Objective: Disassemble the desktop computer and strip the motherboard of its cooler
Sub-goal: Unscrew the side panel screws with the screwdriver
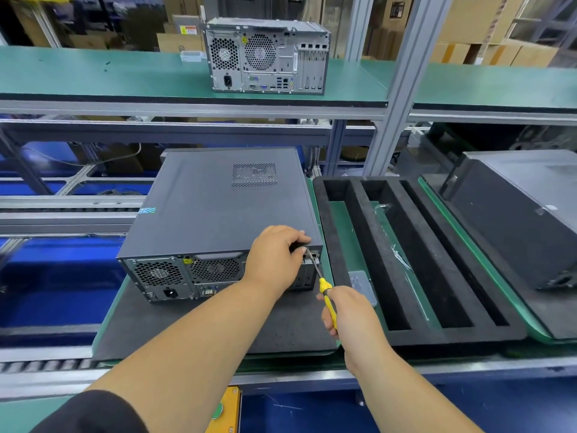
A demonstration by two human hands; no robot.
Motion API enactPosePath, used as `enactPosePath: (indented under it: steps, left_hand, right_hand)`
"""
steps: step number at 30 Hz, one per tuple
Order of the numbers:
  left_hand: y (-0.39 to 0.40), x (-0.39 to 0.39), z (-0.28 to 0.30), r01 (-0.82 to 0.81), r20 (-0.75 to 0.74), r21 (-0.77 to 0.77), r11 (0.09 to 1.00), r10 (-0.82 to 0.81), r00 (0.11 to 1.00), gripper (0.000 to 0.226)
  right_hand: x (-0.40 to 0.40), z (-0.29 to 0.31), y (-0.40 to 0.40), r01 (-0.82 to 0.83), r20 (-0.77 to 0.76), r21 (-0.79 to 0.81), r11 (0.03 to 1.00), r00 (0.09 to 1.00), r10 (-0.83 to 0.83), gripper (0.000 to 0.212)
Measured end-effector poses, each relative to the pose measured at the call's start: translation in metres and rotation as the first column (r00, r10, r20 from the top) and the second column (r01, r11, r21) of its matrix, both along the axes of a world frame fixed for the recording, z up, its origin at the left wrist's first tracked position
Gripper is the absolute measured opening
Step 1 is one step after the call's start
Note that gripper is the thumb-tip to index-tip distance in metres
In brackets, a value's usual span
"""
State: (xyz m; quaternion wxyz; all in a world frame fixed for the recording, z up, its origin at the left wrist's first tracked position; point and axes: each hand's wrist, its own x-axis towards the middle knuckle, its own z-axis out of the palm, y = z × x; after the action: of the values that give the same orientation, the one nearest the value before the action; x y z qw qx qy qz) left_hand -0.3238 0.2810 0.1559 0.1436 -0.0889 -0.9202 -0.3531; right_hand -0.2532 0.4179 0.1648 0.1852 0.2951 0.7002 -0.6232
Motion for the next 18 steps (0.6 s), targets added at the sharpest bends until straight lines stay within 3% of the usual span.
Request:
enactPosePath:
  steps: [8,10,12,14,16,18]
  left_hand:
    - [-0.001,0.000,0.000,0.004,-0.008,-0.002,1.000,-0.004,1.000,0.023]
    - [-0.001,0.001,0.000,0.006,-0.012,-0.003,1.000,-0.006,1.000,0.022]
    - [-0.001,0.001,0.000,0.008,-0.021,-0.005,1.000,-0.008,1.000,0.021]
    - [-0.001,0.000,0.000,0.003,-0.026,-0.002,1.000,-0.003,1.000,0.019]
    - [0.000,0.000,0.000,-0.009,-0.026,0.004,1.000,0.009,1.000,0.017]
    - [0.001,-0.001,0.000,-0.017,-0.018,0.009,1.000,0.017,1.000,0.016]
  right_hand:
    - [-0.001,0.000,0.000,0.027,0.072,-0.153,0.988,0.997,-0.017,0.028]
    - [0.007,-0.005,0.001,0.111,0.061,-0.382,0.917,0.994,-0.095,0.025]
    - [0.011,-0.007,0.002,0.191,0.128,-0.625,0.757,0.982,-0.142,0.026]
    - [0.011,-0.004,0.002,0.212,0.186,-0.753,0.623,0.977,-0.108,0.031]
    - [0.008,-0.002,0.000,0.194,0.176,-0.776,0.600,0.980,-0.090,0.035]
    - [0.007,0.001,-0.004,0.181,0.148,-0.741,0.647,0.983,-0.105,0.034]
